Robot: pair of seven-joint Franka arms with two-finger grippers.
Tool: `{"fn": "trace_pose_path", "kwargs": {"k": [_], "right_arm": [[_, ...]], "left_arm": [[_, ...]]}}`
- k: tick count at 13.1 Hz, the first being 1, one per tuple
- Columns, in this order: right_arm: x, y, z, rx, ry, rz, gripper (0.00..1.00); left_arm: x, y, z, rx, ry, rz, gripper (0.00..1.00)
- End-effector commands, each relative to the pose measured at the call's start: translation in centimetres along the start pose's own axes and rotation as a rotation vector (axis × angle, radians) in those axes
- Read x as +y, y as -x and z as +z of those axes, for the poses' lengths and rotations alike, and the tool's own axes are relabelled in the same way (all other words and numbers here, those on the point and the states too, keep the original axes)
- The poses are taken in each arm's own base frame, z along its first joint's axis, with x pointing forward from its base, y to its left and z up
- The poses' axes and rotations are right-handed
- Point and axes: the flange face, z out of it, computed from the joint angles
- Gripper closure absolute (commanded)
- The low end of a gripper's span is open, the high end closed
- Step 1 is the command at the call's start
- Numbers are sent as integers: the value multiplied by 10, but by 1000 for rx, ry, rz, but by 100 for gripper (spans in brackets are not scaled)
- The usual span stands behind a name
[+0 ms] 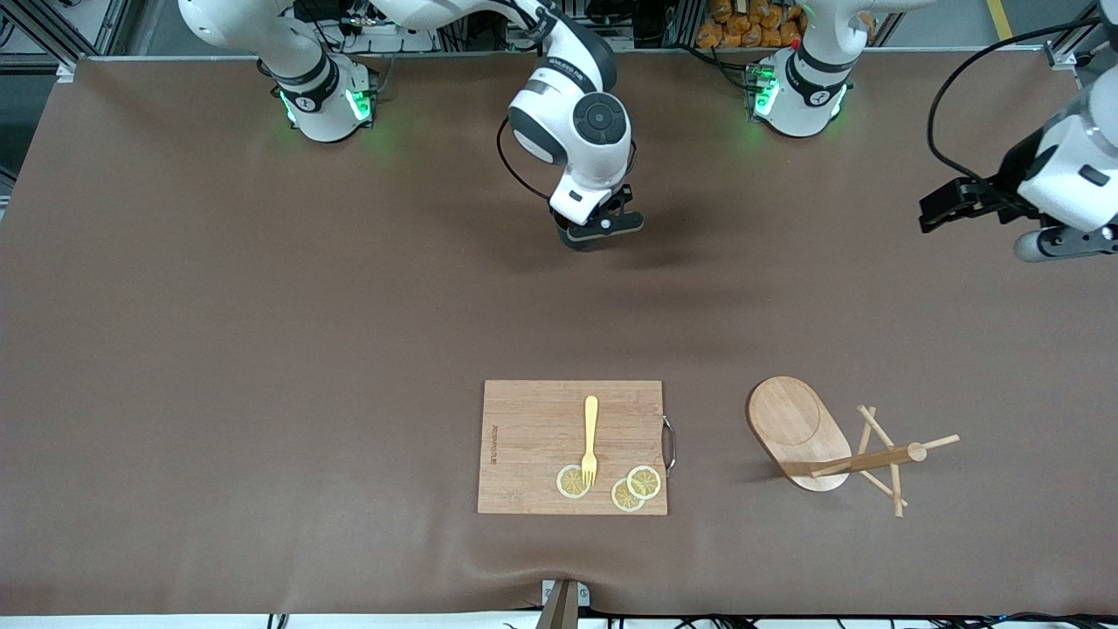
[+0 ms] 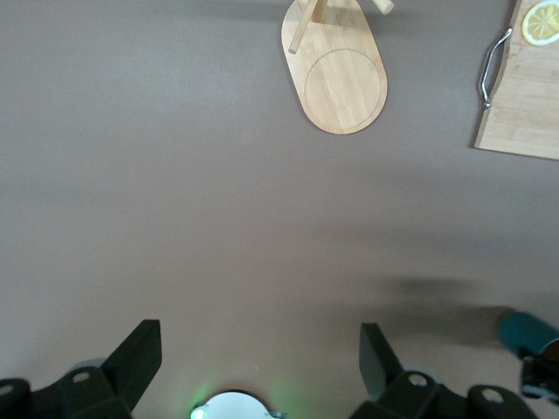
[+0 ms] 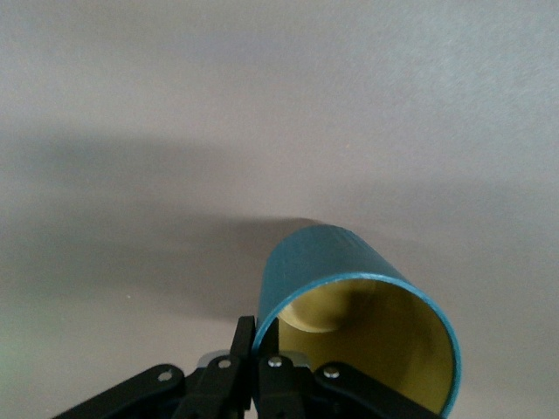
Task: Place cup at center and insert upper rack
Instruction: 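Set the mug down at center and open the right gripper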
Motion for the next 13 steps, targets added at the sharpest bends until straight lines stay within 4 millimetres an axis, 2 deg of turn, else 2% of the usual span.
{"fn": "trace_pose_path", "kwargs": {"k": [1, 3, 5, 8, 13], "right_arm": [[-5, -3, -1, 6, 1, -3, 100], [-6, -2, 3, 5, 4, -7, 100], [-6, -2, 4, 8, 10, -10, 100], [-6, -2, 4, 8, 10, -11, 96], [-8, -4, 10, 21, -3, -11, 96]], "left_arm": [[5, -1, -4, 9, 5, -22, 0], [7, -1, -3, 13, 7, -49, 0], [17, 2, -3, 13, 4, -57, 0], [18, 1, -5, 34, 8, -59, 0], [25, -3, -9, 82, 26, -48, 0]]}}
